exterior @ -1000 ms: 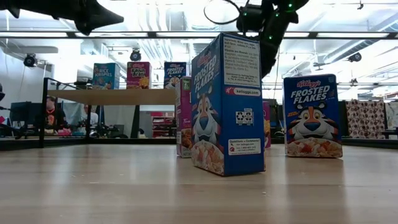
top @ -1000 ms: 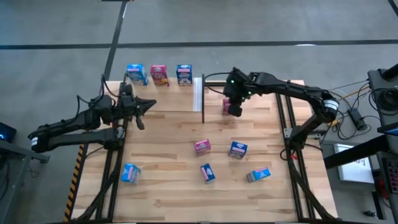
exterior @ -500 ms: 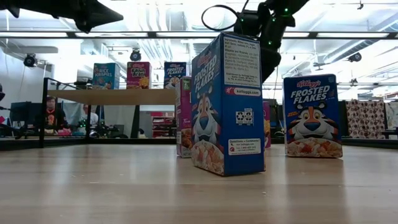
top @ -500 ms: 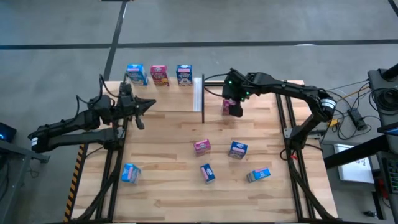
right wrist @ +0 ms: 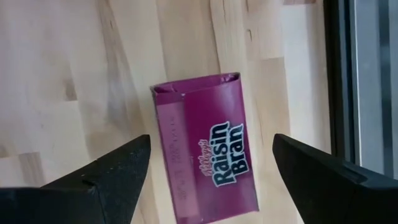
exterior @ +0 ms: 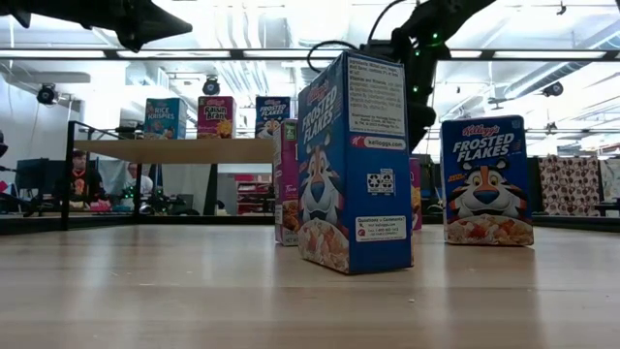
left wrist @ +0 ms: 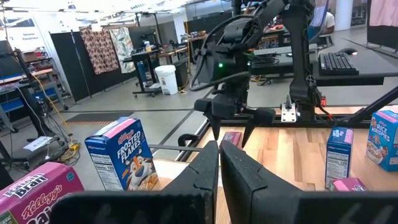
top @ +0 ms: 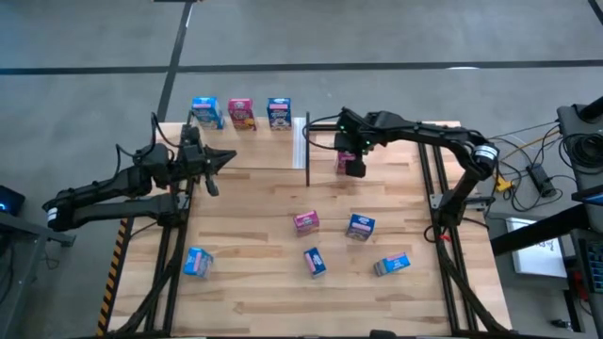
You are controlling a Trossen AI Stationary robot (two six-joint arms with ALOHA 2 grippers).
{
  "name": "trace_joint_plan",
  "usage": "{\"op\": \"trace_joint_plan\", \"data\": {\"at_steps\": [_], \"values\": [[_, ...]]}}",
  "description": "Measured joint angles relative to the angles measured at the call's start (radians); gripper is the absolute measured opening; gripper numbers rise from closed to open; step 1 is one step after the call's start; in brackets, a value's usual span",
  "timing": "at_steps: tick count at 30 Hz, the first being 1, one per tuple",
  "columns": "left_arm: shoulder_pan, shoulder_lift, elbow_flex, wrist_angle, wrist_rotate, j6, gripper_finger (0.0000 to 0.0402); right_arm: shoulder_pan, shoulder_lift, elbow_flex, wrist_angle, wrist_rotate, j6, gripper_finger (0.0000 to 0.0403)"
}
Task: Stack cereal on shelf
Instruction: Put the top pink cereal box on the shelf
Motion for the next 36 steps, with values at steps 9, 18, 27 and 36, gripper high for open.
{"op": "trace_joint_plan", "data": {"at_steps": [9,18,27,36], "values": [[0.000,0.000,0.000,-0.003,0.000,0.000,0.0000,0.000,-0.002,0.000,-0.001,-0.001,-0.007,0.0284],[0.000,0.000,0.000,-0.003,0.000,0.000,0.0000,0.000,-0.008,0.000,-0.002,-0.009,0.004,0.0227],[0.000,0.000,0.000,-0.005,0.001,0.007,0.0000,0.000,-0.014,-0.001,-0.004,-0.010,0.035,0.0215],[0.000,0.000,0.000,-0.006,0.001,0.007,0.0000,0.000,-0.014,-0.001,-0.006,-0.010,0.046,0.0214]]}}
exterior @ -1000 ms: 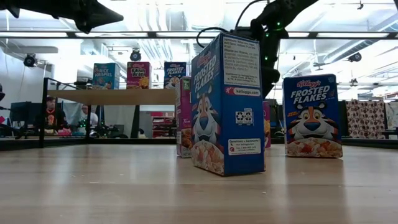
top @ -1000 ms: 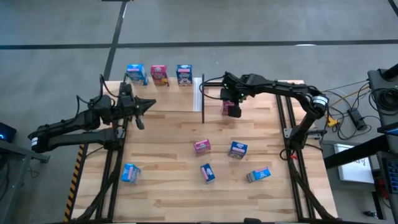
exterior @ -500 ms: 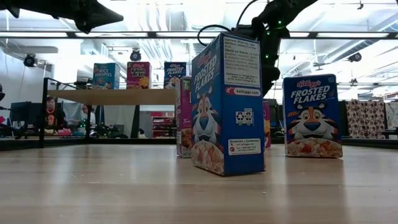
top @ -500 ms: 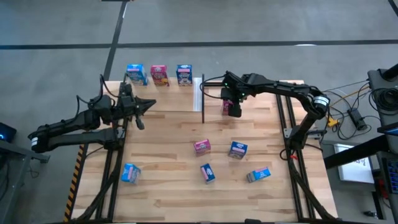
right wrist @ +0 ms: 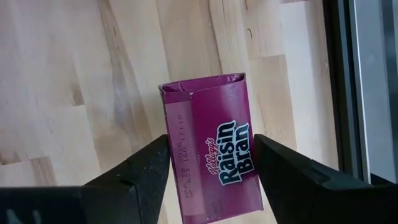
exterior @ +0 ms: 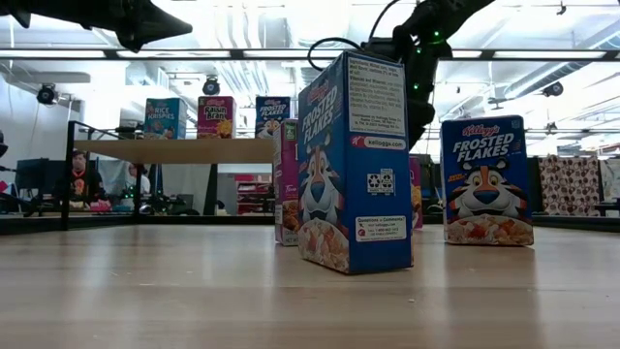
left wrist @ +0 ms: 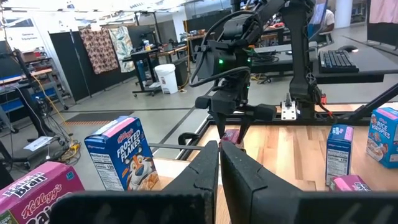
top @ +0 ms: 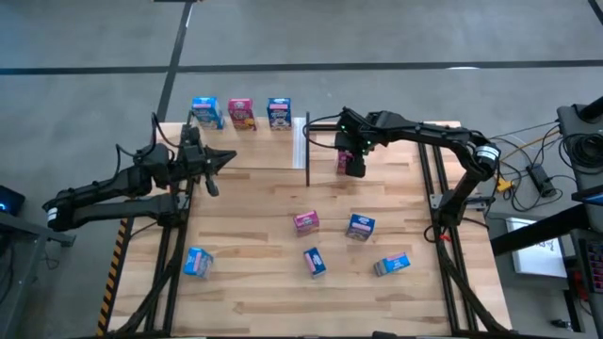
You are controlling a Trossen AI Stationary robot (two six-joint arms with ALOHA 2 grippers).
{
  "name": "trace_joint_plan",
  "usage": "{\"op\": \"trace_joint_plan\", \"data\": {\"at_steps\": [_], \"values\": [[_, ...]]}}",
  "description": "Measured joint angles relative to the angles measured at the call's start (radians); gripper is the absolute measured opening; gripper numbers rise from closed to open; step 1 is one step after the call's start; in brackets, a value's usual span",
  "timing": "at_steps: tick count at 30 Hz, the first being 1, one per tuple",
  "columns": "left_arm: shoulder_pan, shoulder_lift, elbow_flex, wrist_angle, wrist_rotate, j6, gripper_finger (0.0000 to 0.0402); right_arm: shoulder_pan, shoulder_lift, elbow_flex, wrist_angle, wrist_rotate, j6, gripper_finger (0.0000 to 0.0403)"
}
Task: Stack cereal on shelf
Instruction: Put the top pink cereal box on the shelf
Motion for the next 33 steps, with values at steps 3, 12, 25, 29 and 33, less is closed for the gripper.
{"op": "trace_joint_plan", "data": {"at_steps": [3,12,25,29,33], "values": [[0.000,0.000,0.000,0.000,0.000,0.000,0.0000,0.000,0.000,0.000,0.000,0.000,0.003,0.0214],[0.000,0.000,0.000,-0.001,0.000,0.000,0.0000,0.000,0.000,0.000,0.000,0.000,0.009,0.0212],[0.000,0.000,0.000,-0.002,0.000,0.000,0.0000,0.000,-0.002,0.000,-0.014,-0.008,0.021,0.0157],[0.000,0.000,0.000,-0.002,0.000,0.000,0.0000,0.002,-0.003,0.044,-0.099,-0.008,0.054,0.0157],[0.000,0.000,0.000,-0.002,0.001,0.005,0.0000,0.008,-0.005,0.143,-0.214,-0.008,0.111,0.0163]]}}
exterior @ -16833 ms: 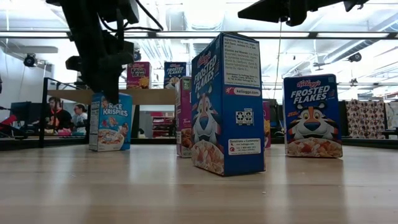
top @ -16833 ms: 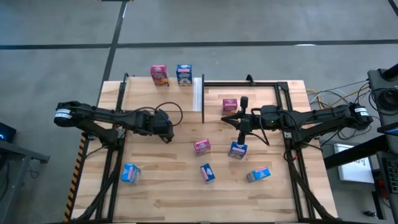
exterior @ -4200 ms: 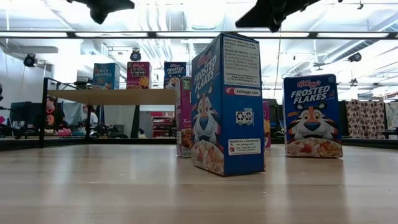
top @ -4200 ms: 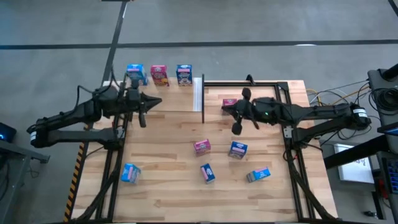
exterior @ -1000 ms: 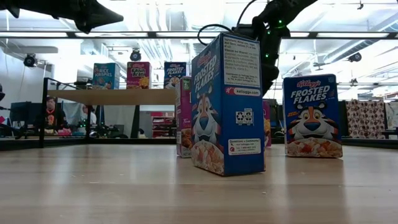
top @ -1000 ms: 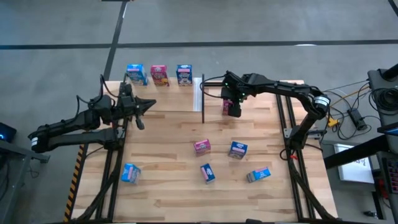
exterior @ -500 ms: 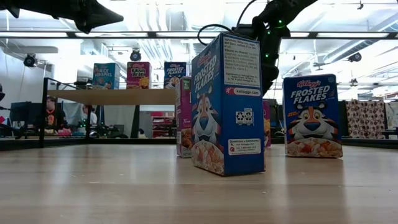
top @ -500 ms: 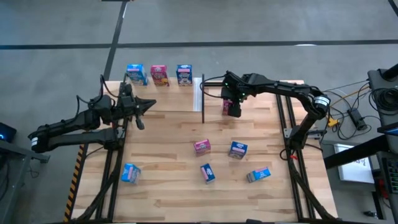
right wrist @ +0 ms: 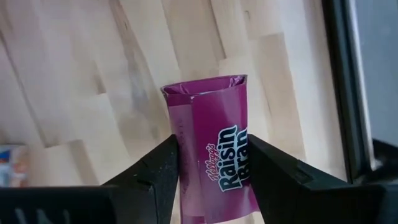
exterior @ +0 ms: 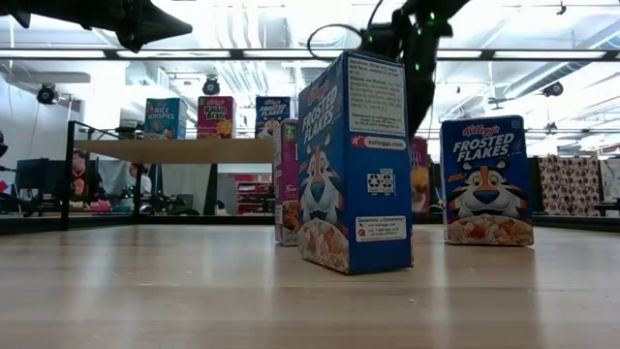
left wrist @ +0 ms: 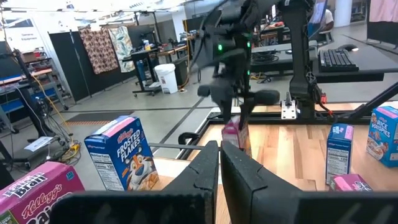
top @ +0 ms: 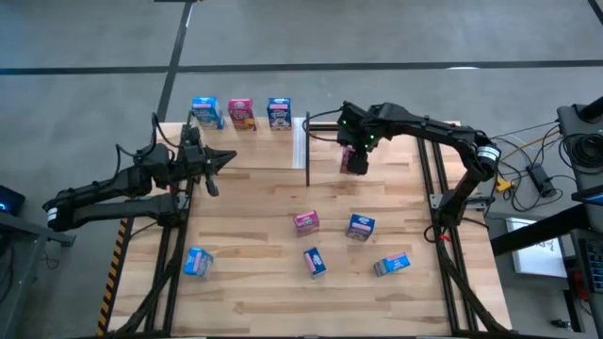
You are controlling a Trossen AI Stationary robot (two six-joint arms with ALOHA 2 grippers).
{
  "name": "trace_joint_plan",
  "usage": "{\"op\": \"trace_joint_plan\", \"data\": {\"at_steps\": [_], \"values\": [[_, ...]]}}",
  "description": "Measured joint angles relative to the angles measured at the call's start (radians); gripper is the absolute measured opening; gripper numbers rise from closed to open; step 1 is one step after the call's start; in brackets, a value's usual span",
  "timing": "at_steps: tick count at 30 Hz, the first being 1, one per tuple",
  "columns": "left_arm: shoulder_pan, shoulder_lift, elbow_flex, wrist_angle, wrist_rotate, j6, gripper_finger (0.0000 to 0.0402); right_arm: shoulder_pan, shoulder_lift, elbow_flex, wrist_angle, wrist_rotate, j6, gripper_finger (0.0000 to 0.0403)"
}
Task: Stack cereal on shelf
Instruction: Put the top pink cereal box on the shelf
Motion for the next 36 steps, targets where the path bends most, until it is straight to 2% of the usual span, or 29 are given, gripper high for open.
{"op": "trace_joint_plan", "data": {"at_steps": [7,19,26,36], "values": [[0.000,0.000,0.000,0.000,0.000,0.001,0.0000,0.042,-0.001,0.215,-0.131,0.000,0.050,0.0155],[0.000,0.000,0.000,0.000,0.000,0.002,0.0000,0.140,-0.001,0.530,-0.119,0.001,0.140,0.0152],[0.000,0.000,0.000,0.003,0.000,0.002,0.0000,0.184,0.012,0.551,0.068,0.001,0.148,0.0154],[0.000,0.000,0.000,0.007,0.000,0.013,0.0000,0.194,0.127,0.551,0.269,0.002,0.039,0.0153]]}}
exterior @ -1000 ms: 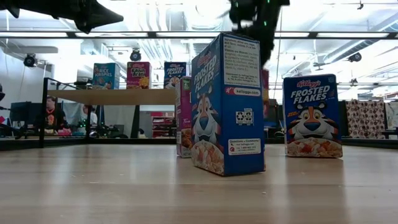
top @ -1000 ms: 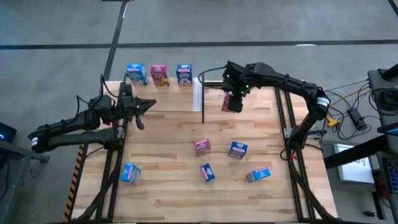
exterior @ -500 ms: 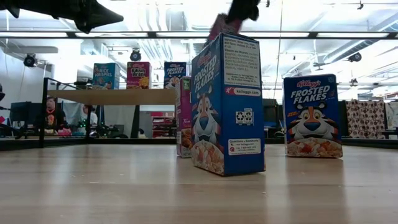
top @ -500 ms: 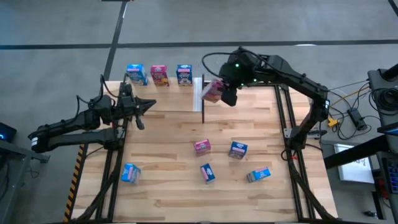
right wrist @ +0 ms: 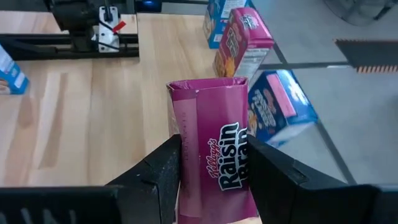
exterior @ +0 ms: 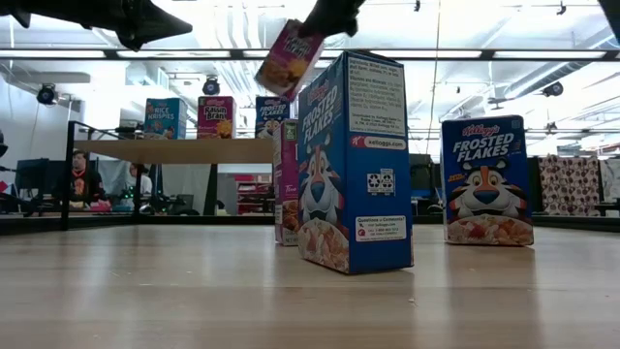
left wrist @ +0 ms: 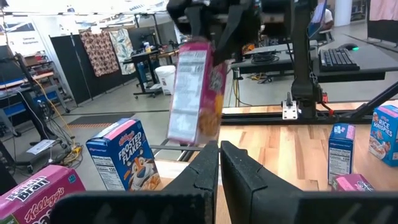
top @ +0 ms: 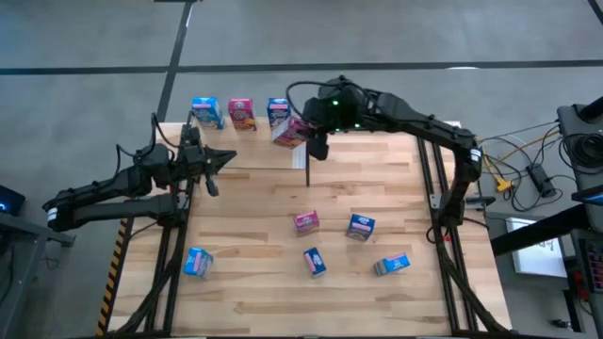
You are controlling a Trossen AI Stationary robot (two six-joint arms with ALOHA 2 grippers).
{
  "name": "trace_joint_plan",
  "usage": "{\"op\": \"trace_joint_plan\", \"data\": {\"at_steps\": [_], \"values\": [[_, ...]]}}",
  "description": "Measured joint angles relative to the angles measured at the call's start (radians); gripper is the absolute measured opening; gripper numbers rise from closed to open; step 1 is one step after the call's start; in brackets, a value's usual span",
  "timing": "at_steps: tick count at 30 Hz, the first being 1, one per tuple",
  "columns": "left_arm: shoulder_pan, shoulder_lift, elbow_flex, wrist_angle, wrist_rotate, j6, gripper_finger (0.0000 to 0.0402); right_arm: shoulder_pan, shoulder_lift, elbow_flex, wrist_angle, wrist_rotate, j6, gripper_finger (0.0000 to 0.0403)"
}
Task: Stack cereal on shelf
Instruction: Put the top pink cereal box on the shelf
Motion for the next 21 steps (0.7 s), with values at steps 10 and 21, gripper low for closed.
{"op": "trace_joint_plan", "data": {"at_steps": [10,21], "values": [[0.000,0.000,0.000,0.002,0.000,0.003,0.0000,0.000,0.099,0.000,0.088,0.006,-0.077,0.0151],[0.000,0.000,0.000,0.001,0.000,0.004,0.0000,0.000,0.160,-0.001,0.110,0.006,-0.123,0.0161]]}}
